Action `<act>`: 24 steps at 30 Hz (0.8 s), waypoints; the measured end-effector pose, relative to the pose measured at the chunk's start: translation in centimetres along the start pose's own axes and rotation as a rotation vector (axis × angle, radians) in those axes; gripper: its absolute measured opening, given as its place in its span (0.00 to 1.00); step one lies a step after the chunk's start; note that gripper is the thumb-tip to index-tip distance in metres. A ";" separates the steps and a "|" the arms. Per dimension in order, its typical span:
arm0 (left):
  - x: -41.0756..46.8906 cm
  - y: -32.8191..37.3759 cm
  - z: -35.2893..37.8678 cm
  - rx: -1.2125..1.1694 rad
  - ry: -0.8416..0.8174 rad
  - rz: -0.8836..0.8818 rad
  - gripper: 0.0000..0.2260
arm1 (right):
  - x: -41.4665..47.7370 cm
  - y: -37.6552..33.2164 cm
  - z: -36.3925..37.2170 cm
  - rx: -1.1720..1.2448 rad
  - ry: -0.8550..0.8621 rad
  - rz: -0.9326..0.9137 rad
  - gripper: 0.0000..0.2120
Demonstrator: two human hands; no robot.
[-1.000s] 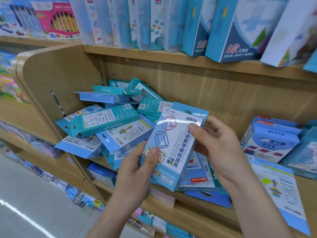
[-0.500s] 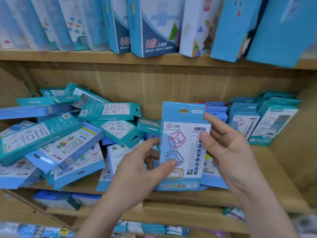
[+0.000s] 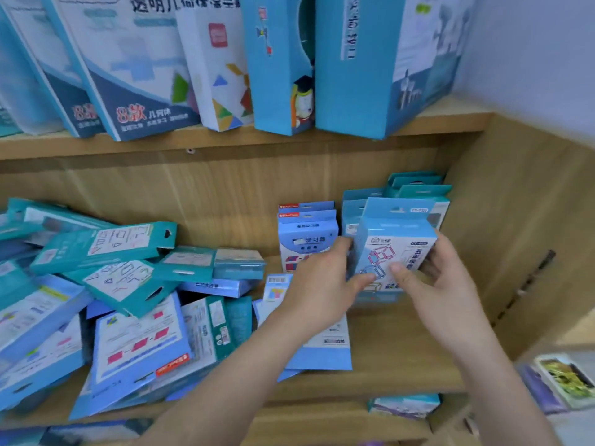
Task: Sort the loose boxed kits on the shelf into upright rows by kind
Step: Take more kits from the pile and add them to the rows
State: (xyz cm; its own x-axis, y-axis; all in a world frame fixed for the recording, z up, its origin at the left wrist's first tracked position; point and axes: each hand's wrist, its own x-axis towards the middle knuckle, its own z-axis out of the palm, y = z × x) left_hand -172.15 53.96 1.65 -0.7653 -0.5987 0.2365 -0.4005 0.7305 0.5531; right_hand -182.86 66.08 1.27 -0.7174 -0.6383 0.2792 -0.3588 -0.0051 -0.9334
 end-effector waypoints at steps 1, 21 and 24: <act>0.8 0.1 1.0 0.002 -0.006 -0.006 0.20 | 0.6 0.8 -0.3 -0.015 0.021 0.006 0.23; 6.8 -1.8 6.2 -0.060 0.157 -0.228 0.27 | 6.3 8.2 1.6 -0.187 -0.042 0.077 0.20; 7.3 -1.9 6.3 -0.073 0.150 -0.224 0.28 | 6.5 8.6 1.4 -0.221 -0.004 0.056 0.19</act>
State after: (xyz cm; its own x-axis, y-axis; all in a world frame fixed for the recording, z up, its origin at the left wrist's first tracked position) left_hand -180.15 50.29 -2.67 -0.5761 -0.7888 0.2144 -0.5098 0.5518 0.6600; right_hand -189.76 60.85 -5.28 -0.7375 -0.6359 0.2275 -0.4409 0.1983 -0.8754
